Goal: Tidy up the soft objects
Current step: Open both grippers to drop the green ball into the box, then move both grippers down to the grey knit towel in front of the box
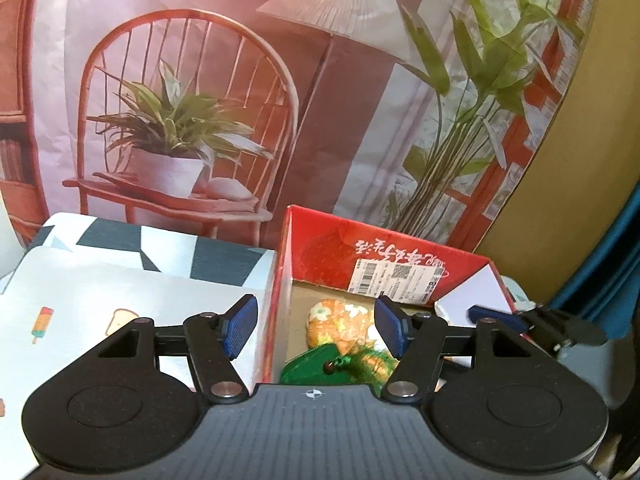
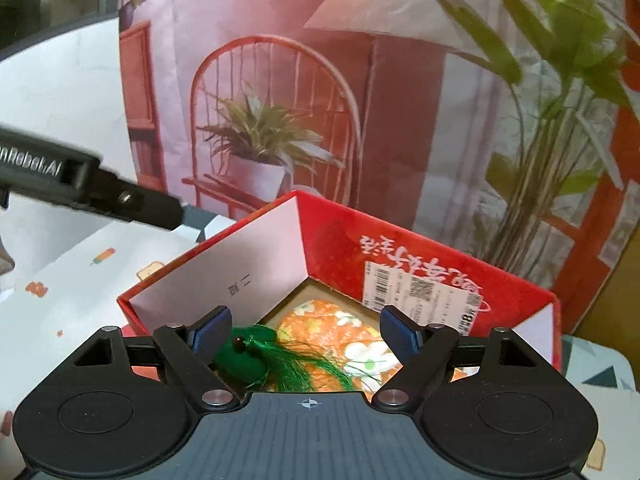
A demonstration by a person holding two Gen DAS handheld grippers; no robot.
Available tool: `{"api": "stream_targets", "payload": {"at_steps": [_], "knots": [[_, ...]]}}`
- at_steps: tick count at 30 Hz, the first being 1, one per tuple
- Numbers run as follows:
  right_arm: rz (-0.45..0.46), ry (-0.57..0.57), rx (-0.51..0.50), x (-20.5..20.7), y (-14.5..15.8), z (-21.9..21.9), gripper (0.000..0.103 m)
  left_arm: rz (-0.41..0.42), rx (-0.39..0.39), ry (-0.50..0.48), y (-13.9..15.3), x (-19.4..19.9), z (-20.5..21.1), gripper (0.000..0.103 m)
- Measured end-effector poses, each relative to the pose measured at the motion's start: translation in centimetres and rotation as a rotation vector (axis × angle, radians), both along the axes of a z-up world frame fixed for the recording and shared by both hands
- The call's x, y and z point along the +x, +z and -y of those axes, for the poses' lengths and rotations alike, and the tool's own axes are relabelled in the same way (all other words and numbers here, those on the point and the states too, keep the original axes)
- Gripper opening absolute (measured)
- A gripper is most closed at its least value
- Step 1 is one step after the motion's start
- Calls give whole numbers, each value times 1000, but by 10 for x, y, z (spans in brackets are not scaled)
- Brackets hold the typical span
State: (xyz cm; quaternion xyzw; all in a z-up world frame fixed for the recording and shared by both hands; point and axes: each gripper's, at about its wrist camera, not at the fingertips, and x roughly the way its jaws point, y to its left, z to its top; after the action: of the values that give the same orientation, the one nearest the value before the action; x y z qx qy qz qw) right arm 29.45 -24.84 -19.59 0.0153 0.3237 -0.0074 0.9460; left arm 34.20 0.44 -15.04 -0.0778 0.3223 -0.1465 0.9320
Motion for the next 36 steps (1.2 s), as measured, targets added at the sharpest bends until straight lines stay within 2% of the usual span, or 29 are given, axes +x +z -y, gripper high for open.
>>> {"api": "stream_targets", "payload": {"at_steps": [9, 12, 18, 26, 36], "knots": [[107, -76, 72, -67, 12, 19, 74, 33, 47, 27, -18, -45, -32, 67], [145, -67, 47, -93, 12, 18, 74, 17, 57, 29, -27, -55, -41, 67], [157, -109, 54, -132, 3, 19, 74, -42, 45, 37, -50, -59, -49, 67], [81, -192, 108, -160, -31, 31, 74, -139, 40, 28, -84, -57, -43, 67], [-51, -296, 214, -166, -91, 46, 73, -225, 24, 52, -121, -46, -30, 67]]}}
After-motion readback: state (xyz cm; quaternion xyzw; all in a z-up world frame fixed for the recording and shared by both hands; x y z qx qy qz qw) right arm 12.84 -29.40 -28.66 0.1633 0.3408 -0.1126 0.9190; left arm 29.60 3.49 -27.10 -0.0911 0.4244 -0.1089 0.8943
